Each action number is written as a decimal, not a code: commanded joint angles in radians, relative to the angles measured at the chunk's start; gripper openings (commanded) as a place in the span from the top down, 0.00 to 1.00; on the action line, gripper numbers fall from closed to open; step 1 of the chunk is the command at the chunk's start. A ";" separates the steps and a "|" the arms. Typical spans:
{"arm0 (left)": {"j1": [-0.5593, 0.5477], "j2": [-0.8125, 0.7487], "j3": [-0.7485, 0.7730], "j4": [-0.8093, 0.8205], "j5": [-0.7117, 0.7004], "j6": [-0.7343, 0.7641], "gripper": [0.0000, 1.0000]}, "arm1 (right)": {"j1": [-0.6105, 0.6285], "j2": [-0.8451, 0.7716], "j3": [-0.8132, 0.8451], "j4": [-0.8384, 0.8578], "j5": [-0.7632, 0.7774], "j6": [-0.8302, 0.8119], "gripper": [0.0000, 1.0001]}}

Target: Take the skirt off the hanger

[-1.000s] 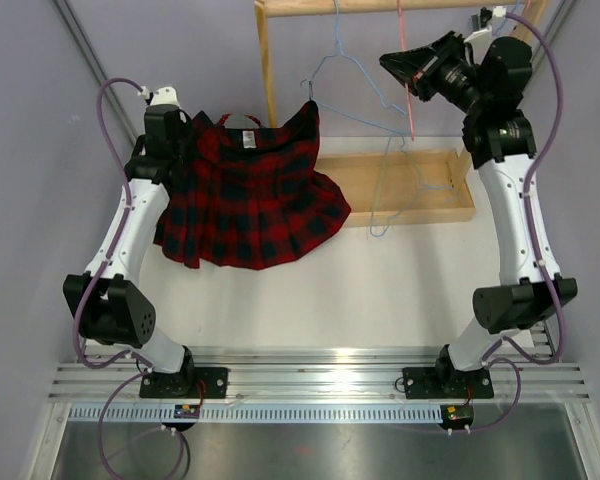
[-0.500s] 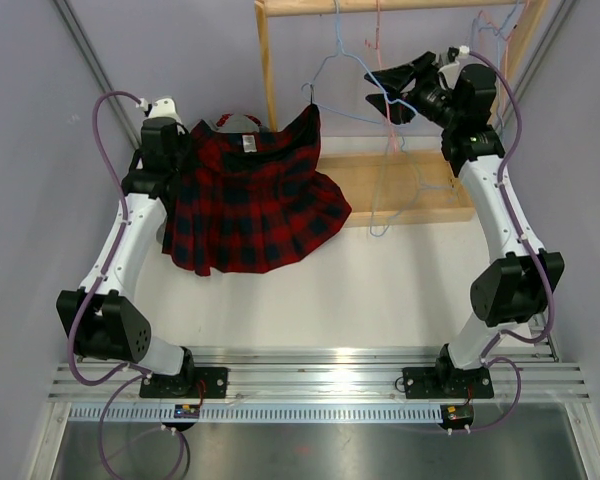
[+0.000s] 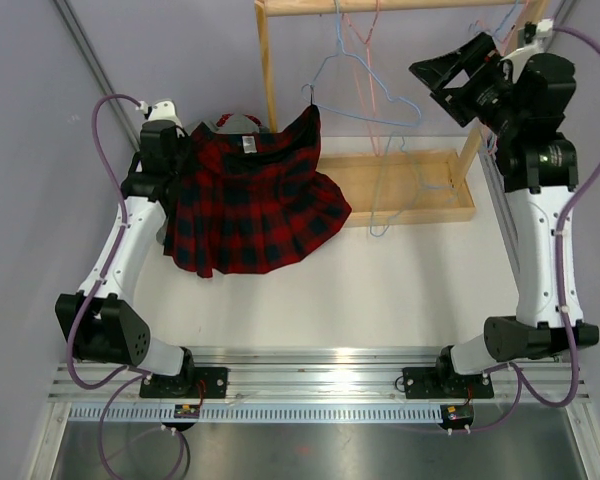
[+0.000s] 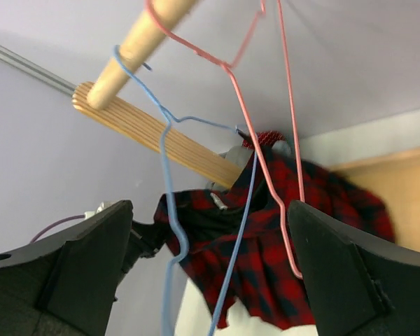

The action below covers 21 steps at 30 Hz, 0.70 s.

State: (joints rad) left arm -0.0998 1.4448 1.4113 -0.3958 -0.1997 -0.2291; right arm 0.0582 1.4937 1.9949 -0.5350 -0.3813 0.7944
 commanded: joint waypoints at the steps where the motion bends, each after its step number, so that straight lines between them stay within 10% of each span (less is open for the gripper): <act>1: 0.006 -0.055 0.000 0.084 0.026 0.001 1.00 | -0.001 -0.047 0.094 -0.114 0.141 -0.185 0.01; 15: 0.000 -0.060 -0.014 0.092 0.042 -0.006 1.00 | 0.000 0.328 0.516 -0.114 -0.172 -0.083 0.01; 21: -0.005 -0.070 -0.018 0.094 0.040 -0.003 1.00 | 0.003 0.361 0.483 -0.073 -0.232 -0.043 0.17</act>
State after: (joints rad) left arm -0.1017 1.4258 1.3960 -0.3870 -0.1711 -0.2302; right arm 0.0582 1.8908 2.4634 -0.6533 -0.5392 0.7223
